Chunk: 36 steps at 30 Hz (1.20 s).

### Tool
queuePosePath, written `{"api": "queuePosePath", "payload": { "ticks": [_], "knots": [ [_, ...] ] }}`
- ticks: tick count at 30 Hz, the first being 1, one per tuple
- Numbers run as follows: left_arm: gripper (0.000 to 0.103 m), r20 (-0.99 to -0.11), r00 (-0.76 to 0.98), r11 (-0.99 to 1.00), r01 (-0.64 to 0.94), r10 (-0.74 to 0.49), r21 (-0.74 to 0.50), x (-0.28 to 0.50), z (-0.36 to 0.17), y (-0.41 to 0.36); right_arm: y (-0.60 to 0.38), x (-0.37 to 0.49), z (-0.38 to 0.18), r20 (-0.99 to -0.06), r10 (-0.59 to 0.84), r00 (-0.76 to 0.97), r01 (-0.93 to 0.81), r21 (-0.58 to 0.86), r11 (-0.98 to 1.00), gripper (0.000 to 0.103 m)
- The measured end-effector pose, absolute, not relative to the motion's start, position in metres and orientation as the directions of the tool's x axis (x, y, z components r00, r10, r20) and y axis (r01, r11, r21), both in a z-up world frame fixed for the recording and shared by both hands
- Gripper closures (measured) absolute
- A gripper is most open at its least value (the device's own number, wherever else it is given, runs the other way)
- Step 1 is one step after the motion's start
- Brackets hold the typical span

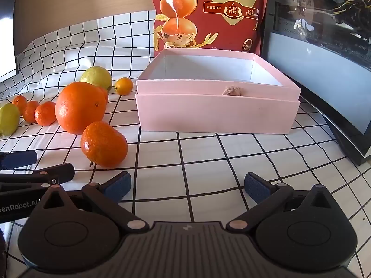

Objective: Organize fruits

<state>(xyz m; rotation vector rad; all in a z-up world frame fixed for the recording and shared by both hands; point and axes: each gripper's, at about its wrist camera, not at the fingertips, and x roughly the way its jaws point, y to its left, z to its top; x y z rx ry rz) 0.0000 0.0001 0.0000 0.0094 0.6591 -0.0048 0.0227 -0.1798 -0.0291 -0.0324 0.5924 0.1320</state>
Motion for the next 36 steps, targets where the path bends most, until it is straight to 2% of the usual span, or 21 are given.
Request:
{"api": "queuePosePath", "payload": {
  "ticks": [36],
  "knots": [
    [0.024,-0.612,0.791,1.000,0.007,-0.001,0.008,0.0000,0.0000,0.0001,-0.1794,0.0209,-0.0298,-0.558,0.120,0.821,-0.140,0.007,0.990,0.000]
  ]
}}
